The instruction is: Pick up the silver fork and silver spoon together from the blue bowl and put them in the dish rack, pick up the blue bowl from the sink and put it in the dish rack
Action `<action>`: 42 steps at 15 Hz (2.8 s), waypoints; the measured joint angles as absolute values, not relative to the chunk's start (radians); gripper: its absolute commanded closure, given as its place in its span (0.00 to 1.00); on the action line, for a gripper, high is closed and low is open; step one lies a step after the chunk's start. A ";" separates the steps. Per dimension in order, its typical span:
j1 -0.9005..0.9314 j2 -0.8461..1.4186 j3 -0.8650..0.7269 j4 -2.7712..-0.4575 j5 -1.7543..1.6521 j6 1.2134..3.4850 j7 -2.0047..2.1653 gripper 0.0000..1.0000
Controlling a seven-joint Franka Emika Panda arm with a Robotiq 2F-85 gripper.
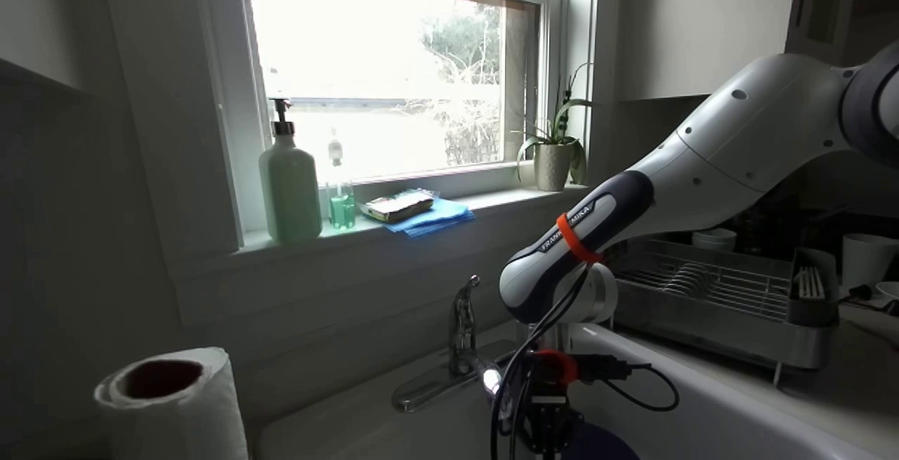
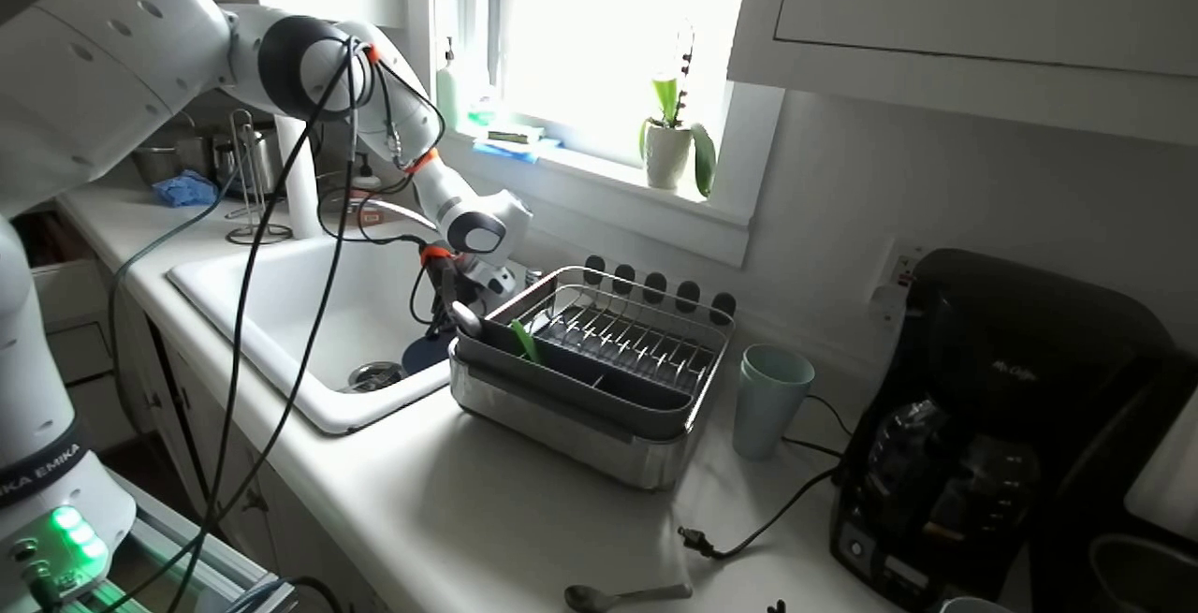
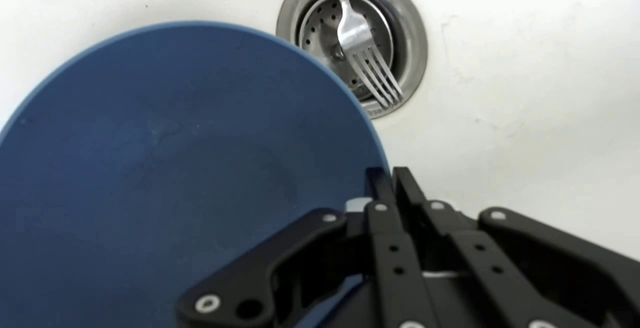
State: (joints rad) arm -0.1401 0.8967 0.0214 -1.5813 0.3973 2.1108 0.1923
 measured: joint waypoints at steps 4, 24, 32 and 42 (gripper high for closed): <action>-0.139 0.892 0.016 -1.581 0.397 2.054 0.208 0.98; -0.097 0.969 -0.010 -1.567 0.389 2.057 0.267 0.34; -0.088 0.968 -0.025 -1.567 0.386 2.057 0.276 0.92; -0.096 0.915 -0.044 -1.568 0.378 1.981 0.276 0.99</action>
State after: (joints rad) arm -0.0961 0.9154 -0.0441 -1.5678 0.3780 1.9806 0.2764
